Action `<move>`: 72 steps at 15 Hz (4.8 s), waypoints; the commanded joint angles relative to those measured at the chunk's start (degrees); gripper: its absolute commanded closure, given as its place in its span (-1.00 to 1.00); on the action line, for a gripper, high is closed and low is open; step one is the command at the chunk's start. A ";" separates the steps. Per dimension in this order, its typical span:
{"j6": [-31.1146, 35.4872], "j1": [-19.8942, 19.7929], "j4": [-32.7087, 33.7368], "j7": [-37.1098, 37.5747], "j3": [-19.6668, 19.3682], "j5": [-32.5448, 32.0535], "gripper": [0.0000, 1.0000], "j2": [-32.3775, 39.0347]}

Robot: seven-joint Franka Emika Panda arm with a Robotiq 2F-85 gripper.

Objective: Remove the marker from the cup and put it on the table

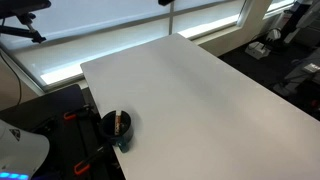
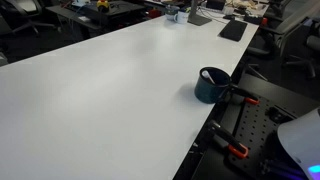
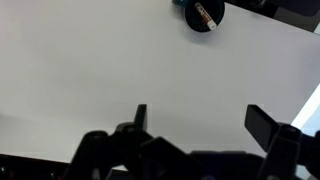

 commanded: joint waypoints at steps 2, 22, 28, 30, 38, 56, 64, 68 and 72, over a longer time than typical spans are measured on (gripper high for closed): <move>1.21 -1.36 -1.74 -0.73 1.19 -0.38 -1.00 -0.83; 21.20 -1.80 -31.48 -18.28 2.30 -13.34 -1.00 -8.79; 20.73 -2.63 -29.16 -20.22 2.70 -11.81 -1.00 -5.85; 20.73 -2.62 -29.16 -20.38 2.70 -11.81 -1.00 -5.97; 36.94 -2.29 -28.99 -20.86 3.08 -13.24 -1.00 11.13; 45.06 -4.09 -28.23 -28.43 10.56 -9.26 -1.00 29.46; 49.78 -2.22 -27.20 -25.61 13.55 -2.76 -1.00 30.35; 43.62 -2.75 -27.57 -21.34 14.47 -6.90 -1.00 28.17; 37.79 -2.54 -27.14 -23.56 13.78 -6.97 -1.00 28.72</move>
